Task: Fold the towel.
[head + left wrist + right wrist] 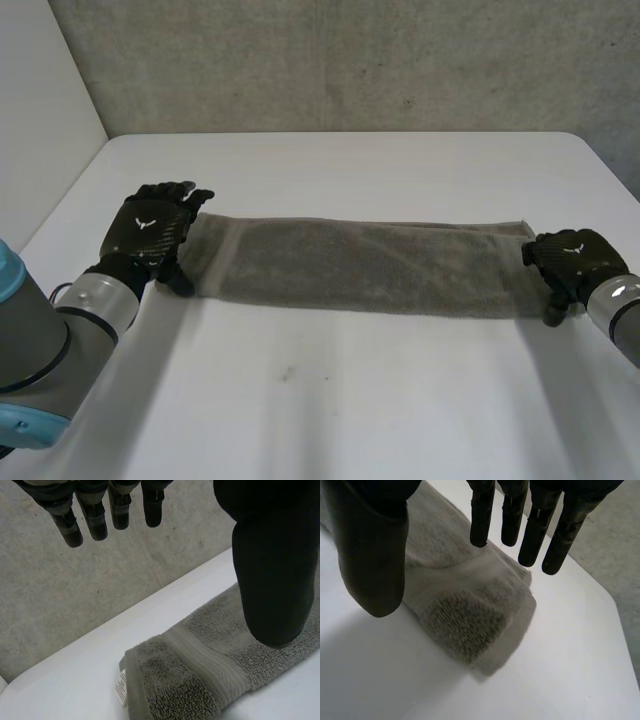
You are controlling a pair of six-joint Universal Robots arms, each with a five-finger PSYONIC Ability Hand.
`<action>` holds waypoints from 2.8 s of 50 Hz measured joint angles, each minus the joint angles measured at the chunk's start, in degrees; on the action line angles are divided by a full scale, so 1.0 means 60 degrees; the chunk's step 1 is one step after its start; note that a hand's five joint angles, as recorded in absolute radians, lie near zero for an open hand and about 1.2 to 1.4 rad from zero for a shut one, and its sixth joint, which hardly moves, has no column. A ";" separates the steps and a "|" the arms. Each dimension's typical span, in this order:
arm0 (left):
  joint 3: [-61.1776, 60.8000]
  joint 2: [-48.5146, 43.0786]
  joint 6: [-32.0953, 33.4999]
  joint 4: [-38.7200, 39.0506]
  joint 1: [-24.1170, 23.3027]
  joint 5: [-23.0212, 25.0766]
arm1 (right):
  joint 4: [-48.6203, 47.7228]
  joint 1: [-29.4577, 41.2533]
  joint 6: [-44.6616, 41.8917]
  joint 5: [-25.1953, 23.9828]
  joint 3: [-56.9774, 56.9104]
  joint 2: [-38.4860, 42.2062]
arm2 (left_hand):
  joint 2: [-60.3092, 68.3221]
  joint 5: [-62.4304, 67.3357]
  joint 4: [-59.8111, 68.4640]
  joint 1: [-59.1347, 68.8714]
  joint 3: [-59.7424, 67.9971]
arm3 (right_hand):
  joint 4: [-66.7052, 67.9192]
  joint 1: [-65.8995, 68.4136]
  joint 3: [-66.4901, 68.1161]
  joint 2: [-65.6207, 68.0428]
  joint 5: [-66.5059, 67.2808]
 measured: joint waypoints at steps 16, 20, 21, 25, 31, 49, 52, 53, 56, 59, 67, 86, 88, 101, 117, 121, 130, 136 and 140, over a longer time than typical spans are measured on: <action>0.0036 -0.0029 -0.1222 -0.0027 0.0043 -0.0015 | -0.0699 -0.0908 -0.1023 0.0258 -0.0530 0.1328 | -0.0001 0.0000 -0.0001 0.0000 -0.0001 | 0.8580 0.8423 0.8616 0.8559 0.8403; 0.0032 -0.0008 -0.1305 -0.0027 0.0081 -0.0018 | -0.0653 -0.1553 -0.1474 0.0398 -0.0889 0.1008 | -0.0001 -0.0001 -0.0001 0.0000 -0.0001 | 0.8580 0.8433 0.8616 0.8559 0.8391; 0.0031 0.0002 -0.1311 -0.0027 0.0095 -0.0019 | -0.0595 -0.1777 -0.1756 0.0433 -0.1056 0.0896 | -0.0002 -0.0001 -0.0001 0.0000 -0.0001 | 0.8580 0.8434 0.8616 0.8559 0.8403; 0.0029 0.0041 -0.1311 -0.0026 0.0131 -0.0023 | -0.0252 -0.2255 -0.2936 0.0537 -0.1744 0.0665 | -0.0002 -0.0001 -0.0001 0.0000 -0.0001 | 0.8580 0.8467 0.8616 0.8559 0.8416; 0.0023 0.0122 -0.1297 -0.0024 0.0139 -0.0022 | 0.0356 -0.1667 -0.4204 0.0781 -0.3079 0.0617 | -0.0002 -0.0001 -0.0002 0.0000 -0.0001 | 0.8580 0.8501 0.8616 0.8559 0.8420; -0.0045 0.0173 -0.1281 -0.0016 0.0142 -0.0019 | 0.0407 0.6887 -0.3654 0.1008 -0.6381 0.3599 | -0.0003 -0.0002 -0.0003 0.0000 -0.0001 | 0.8599 0.8522 0.8617 0.8638 0.8421; -0.0086 0.0167 -0.1279 0.0001 0.0155 -0.0009 | 0.0412 0.7484 -0.3587 0.1040 -0.6551 0.4261 | -0.0003 -0.0002 -0.0003 0.0000 -0.0001 | 0.8599 0.8522 0.8617 0.8638 0.8421; -0.0101 0.0165 -0.1278 0.0010 0.0160 -0.0005 | 0.0416 0.7584 -0.3549 0.1050 -0.6558 0.4413 | -0.0003 -0.0002 -0.0003 0.0000 -0.0001 | 0.8599 0.8522 0.8617 0.8638 0.8421; -0.0130 0.0163 -0.1278 0.0033 0.0168 0.0004 | 0.0431 0.7711 -0.3407 0.1063 -0.6521 0.4650 | -0.0003 -0.0002 -0.0003 0.0000 -0.0001 | 0.8412 0.8409 0.8457 0.8525 0.8268; -0.0146 0.0164 -0.1278 0.0052 0.0168 0.0008 | 0.0458 0.7693 -0.3212 0.1081 -0.6408 0.4642 | -0.0004 -0.0002 -0.0003 0.0000 -0.0001 | 0.6040 0.5960 0.6117 0.6219 0.5863; -0.0162 0.0159 -0.1270 0.0087 0.0147 0.0011 | 0.0336 0.6837 -0.1634 0.1320 -0.5086 0.2845 | -0.0004 -0.0002 -0.0004 0.0000 -0.0001 | -0.1756 -0.1821 -0.1842 -0.1704 -0.2079; -0.0175 0.0025 -0.1252 0.0107 0.0028 0.0005 | 0.0419 0.3046 0.0882 0.0896 -0.0982 0.0998 | -0.0006 -0.0002 -0.0006 0.0000 -0.0002 | 0.3508 0.3756 0.3771 0.3977 0.3529; -0.0176 0.0029 -0.1253 0.0099 0.0006 -0.0002 | 0.0171 0.2965 0.0656 0.0833 -0.0902 0.1127 | -0.0006 -0.0002 -0.0006 0.0000 -0.0002 | 0.6828 0.6948 0.7043 0.7274 0.6786; 0.0321 0.0448 -0.1389 -0.0027 -0.0316 -0.0034 | -0.0525 0.4705 -0.2318 0.1131 -0.3317 0.1631 | -0.0006 -0.0002 -0.0007 0.0000 -0.0002 | 0.8578 0.8479 0.8608 0.8573 0.8510; 0.3497 0.0377 -0.2988 -0.1974 -0.0630 -0.1045 | 0.2224 0.8036 -0.3100 0.0050 -0.8108 0.5079 | -0.0006 -0.0002 -0.0007 0.0000 -0.0002 | 0.4547 0.4485 0.4601 0.4514 0.4347; 0.4334 -0.0143 -0.3309 -0.2728 -0.0821 -0.1172 | 0.2401 0.7841 -0.1152 0.0988 -0.8079 0.4654 | -0.0007 -0.0002 -0.0007 0.0000 -0.0002 | -0.1102 -0.1093 -0.1101 -0.1110 -0.1554; 0.5265 -0.1662 -0.3833 -0.3258 -0.1509 -0.1491 | 0.1606 0.6273 0.3783 0.1113 -0.5812 0.2324 | -0.0006 -0.0003 -0.0007 0.0000 -0.0002 | -0.1746 -0.1923 -0.1843 -0.1695 -0.2081; 0.5297 -0.2746 -0.3844 -0.3248 -0.2143 -0.1680 | 0.1209 0.5496 0.4992 0.0693 -0.5052 0.2039 | -0.0005 -0.0003 -0.0004 0.0000 -0.0001 | -0.1746 -0.1923 -0.1843 -0.1695 -0.2076; 0.5219 -0.3439 -0.3779 -0.3270 -0.2504 -0.1821 | 0.1229 0.5351 0.5067 0.0591 -0.5173 0.2617 | -0.0002 -0.0003 -0.0004 0.0000 -0.0001 | -0.1746 -0.1923 -0.1843 -0.1695 -0.2076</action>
